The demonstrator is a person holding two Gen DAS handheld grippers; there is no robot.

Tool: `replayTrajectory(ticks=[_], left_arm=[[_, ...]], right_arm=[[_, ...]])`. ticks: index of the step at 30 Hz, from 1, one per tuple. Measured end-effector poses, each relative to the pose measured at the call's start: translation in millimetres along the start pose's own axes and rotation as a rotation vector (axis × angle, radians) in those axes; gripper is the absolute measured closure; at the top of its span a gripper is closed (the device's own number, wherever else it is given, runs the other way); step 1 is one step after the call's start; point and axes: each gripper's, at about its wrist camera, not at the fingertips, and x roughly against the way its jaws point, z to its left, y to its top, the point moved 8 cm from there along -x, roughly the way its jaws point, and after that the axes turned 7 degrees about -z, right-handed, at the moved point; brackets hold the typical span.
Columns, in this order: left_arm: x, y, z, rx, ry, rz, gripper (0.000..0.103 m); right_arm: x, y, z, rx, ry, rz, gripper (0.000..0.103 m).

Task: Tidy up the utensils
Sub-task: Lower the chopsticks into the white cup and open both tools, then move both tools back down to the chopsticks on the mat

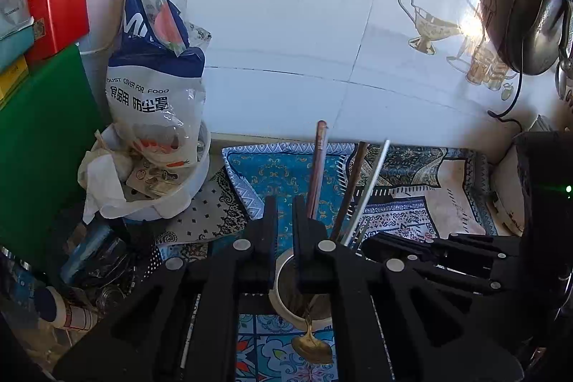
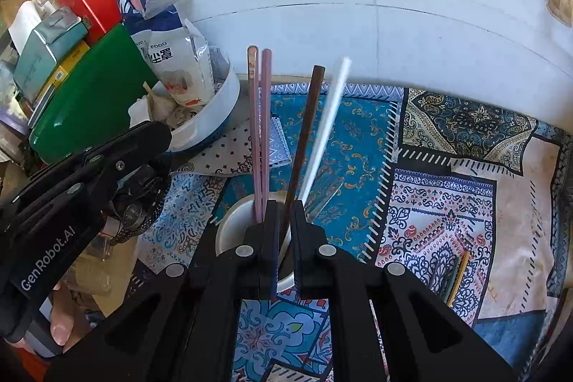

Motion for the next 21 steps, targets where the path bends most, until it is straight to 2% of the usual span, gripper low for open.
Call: replayTrajectory(ticks=[3, 5, 7, 11, 14, 16, 21], left_arm=[[3.9, 0.8, -0.3, 0.004, 0.002, -0.002, 0.098], [7.7, 1.9, -1.4, 0.000, 0.005, -0.006, 0.098], [12.4, 3.7, -3.6, -0.006, 0.009, -0.011, 0.098], [22.7, 7.3, -9.5, -0.002, 0.006, -0.026, 0.095], [31.8, 9.8, -16.5, 0.007, 0.000, -0.040, 0.086], [38.3, 11.1, -23.8, 0.007, -0.012, -0.045, 0.076], [52.5, 14.2, -46.2, -0.023, -0.015, -0.072, 0.058]], right_arm=[[3.0, 1.8, 1.1, 0.007, 0.005, -0.004, 0.096], [5.8, 2.3, 1.6, 0.015, 0.007, -0.003, 0.092], [10.4, 3.2, 0.4, 0.021, -0.005, -0.011, 0.079], [24.8, 5.9, -4.9, 0.038, -0.053, -0.049, 0.069], [37.4, 7.4, -10.4, 0.045, -0.071, -0.070, 0.067], [47.8, 7.8, -15.1, 0.051, -0.078, -0.081, 0.065], [72.1, 9.2, -30.8, 0.063, -0.113, -0.122, 0.063]])
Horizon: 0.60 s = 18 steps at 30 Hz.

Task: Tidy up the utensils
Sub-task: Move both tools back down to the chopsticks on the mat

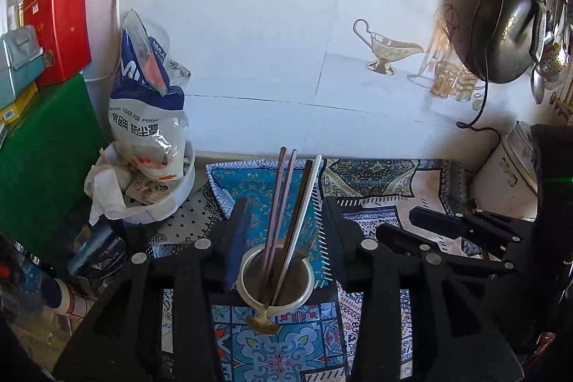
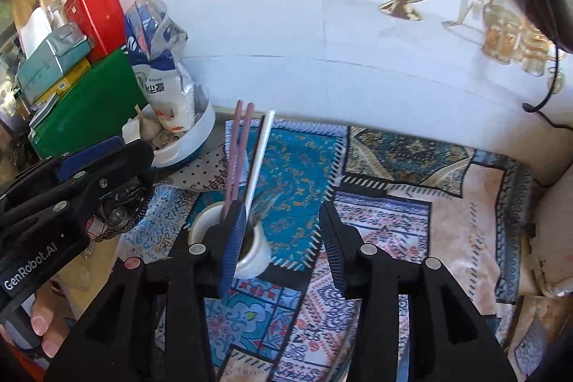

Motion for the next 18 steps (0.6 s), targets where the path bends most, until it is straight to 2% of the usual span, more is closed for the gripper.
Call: replayTrajectory(ticks=[4, 7, 13, 18], left_arm=[[6.4, 0.0, -23.3, -0.007, -0.023, -0.010, 0.046], [6.4, -3.2, -41.8, -0.011, -0.048, -0.010, 0.041], [-7.4, -23.8, -76.2, -0.044, -0.071, 0.036, 0.036], [-28.9, -54.4, -95.0, -0.058, -0.086, 0.120, 0.036]], right_arm=[[15.7, -2.7, -22.4, -0.007, -0.011, -0.011, 0.063], [22.6, -8.8, -42.6, -0.003, -0.045, -0.006, 0.063], [20.7, -34.0, -90.4, -0.038, -0.113, 0.058, 0.063], [8.9, -65.7, -121.1, -0.072, -0.145, 0.138, 0.063]])
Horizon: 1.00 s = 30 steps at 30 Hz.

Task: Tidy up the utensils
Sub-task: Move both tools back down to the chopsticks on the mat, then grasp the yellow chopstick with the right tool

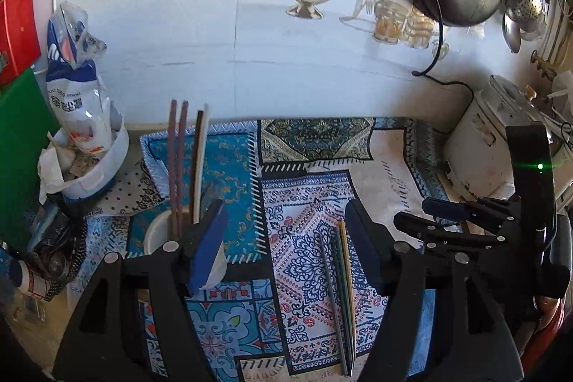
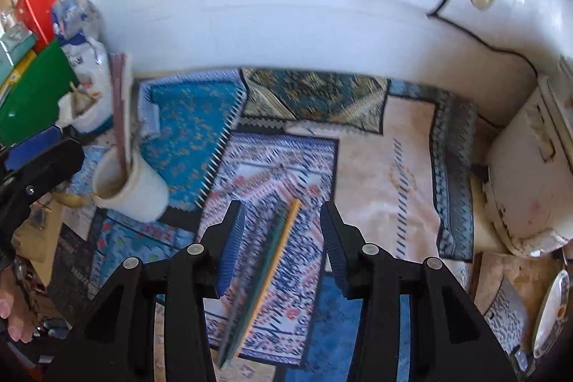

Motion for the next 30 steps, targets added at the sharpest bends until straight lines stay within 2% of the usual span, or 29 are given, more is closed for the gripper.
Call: replayTrajectory(ticks=[4, 12, 19, 23, 27, 29, 30], left_arm=[[-26.6, -29.8, -10.8, -0.010, -0.009, 0.084, 0.036], [-70.6, -92.7, -12.7, -0.009, 0.017, 0.246, 0.036], [-86.1, -125.7, -6.4, 0.011, 0.037, 0.321, 0.036], [-88.4, -133.6, -2.6, 0.020, 0.040, 0.335, 0.036], [-89.2, -135.9, 2.4, 0.034, 0.041, 0.335, 0.036], [-89.5, -137.2, 4.3, 0.039, 0.039, 0.339, 0.037], [-89.5, -137.8, 5.1, 0.043, 0.037, 0.342, 0.037]], right_arm=[[-22.1, -29.2, -11.6, 0.008, -0.012, 0.081, 0.063], [-66.1, -77.7, -12.9, 0.003, 0.031, 0.209, 0.063], [-92.3, -99.8, -2.7, 0.029, 0.043, 0.269, 0.063], [-92.8, -105.2, 0.5, 0.022, 0.062, 0.265, 0.066], [-91.5, -105.9, 3.5, 0.045, 0.036, 0.245, 0.072], [-89.9, -106.9, 4.9, 0.061, 0.012, 0.235, 0.081], [-89.2, -107.5, 4.8, 0.077, -0.007, 0.238, 0.091]])
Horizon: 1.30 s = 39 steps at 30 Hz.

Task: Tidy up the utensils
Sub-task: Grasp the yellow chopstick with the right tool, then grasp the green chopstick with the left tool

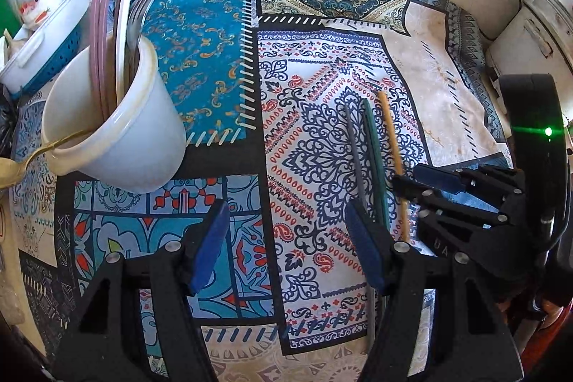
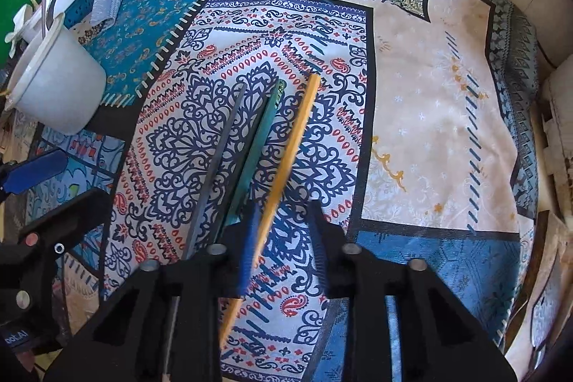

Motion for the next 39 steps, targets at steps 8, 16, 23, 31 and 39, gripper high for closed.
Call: replayTrajectory(ticks=[8, 16, 23, 31, 39], left_arm=[[-4.0, 0.3, -5.4, -0.006, -0.024, 0.010, 0.042], [-8.5, 4.0, -22.2, -0.042, -0.036, 0.015, 0.043], [-19.8, 4.9, -43.1, -0.034, -0.072, 0.047, 0.053], [-35.8, 1.3, -82.2, -0.057, -0.153, 0.100, 0.081], [-53.5, 3.2, -96.2, -0.022, -0.139, 0.118, 0.095]], right_arm=[[-8.0, 11.5, -29.1, -0.038, 0.012, 0.018, 0.097], [-23.6, 41.2, -51.7, -0.047, 0.055, 0.021, 0.096], [-27.2, 48.3, -42.3, 0.026, 0.051, 0.001, 0.098], [-4.4, 26.9, -82.2, -0.116, 0.103, -0.012, 0.098], [29.3, 13.3, -112.0, -0.172, 0.134, -0.065, 0.097]])
